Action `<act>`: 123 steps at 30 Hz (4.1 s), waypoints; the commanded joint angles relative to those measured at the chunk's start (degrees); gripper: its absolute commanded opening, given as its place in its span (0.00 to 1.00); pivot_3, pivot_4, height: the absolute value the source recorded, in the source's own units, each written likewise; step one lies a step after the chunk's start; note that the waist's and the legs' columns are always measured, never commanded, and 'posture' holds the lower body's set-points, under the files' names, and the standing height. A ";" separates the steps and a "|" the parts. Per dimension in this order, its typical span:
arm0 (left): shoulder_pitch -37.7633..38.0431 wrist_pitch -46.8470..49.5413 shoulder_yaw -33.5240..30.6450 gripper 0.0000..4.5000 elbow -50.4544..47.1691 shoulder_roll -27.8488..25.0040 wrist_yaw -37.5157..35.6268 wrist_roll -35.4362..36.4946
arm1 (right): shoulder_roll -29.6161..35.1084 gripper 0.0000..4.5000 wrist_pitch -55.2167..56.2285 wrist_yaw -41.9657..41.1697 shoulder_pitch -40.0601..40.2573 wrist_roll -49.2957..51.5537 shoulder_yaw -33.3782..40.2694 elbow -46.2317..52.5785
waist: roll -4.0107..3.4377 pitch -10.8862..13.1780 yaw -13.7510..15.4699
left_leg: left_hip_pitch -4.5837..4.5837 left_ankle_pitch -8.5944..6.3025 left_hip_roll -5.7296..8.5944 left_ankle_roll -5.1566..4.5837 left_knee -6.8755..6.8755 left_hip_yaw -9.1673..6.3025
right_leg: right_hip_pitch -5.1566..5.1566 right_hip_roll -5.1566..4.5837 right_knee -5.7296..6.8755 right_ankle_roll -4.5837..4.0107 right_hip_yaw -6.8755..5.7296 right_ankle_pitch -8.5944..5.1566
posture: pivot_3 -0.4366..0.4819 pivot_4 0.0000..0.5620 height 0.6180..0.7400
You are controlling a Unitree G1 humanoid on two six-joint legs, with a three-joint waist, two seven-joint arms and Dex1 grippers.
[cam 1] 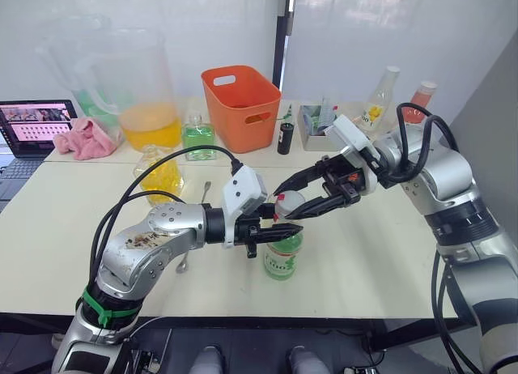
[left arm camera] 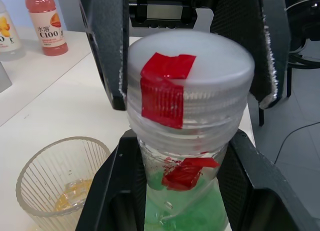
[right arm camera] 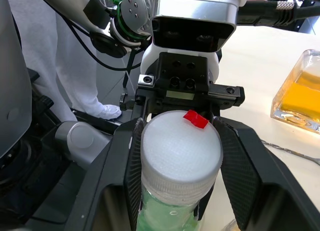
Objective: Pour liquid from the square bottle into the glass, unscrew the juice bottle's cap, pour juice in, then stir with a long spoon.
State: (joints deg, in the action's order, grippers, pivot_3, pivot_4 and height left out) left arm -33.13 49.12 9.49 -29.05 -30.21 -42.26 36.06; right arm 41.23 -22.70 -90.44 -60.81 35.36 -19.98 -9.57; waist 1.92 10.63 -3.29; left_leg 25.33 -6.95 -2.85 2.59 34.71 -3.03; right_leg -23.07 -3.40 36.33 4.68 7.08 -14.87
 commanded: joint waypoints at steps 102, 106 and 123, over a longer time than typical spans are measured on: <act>-1.42 -0.33 3.89 0.32 3.09 -0.85 -5.51 -0.73 | 10.33 0.35 -17.73 21.24 8.98 4.42 29.31 7.32 | -0.01 -0.01 0.80 | 0.15 -0.02 0.03 -0.02 -0.07 -0.01 | -0.06 -0.02 -0.12 0.09 0.01 0.00 | 0.48 0.27 1.00; -0.88 -2.06 4.28 0.32 3.38 -2.40 -7.49 -1.55 | 11.64 0.35 -15.01 29.43 15.78 0.64 35.38 4.53 | -0.01 -0.01 0.78 | 0.15 -0.01 0.03 -0.02 -0.05 -0.01 | -0.06 -0.02 -0.12 0.02 0.02 -0.04 | 0.48 0.27 1.00; 3.47 -6.74 -0.28 0.32 2.10 -6.64 -10.63 0.00 | 1.30 0.35 4.48 48.60 42.56 -15.13 40.60 -6.00 | -0.10 -0.06 -1.45 | -0.10 -0.03 0.02 -0.07 -0.10 0.07 | 0.00 0.02 0.13 0.17 0.13 0.03 | 0.48 0.27 1.00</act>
State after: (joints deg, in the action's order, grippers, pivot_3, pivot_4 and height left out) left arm -30.97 41.19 8.53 -26.51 -35.48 -51.71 36.20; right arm 42.14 -21.25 -42.91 -17.63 21.36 20.25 -14.89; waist 1.81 10.57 -4.74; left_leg 25.23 -6.99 -2.82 2.52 34.64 -2.96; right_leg -23.09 -3.39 36.52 4.85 7.22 -14.86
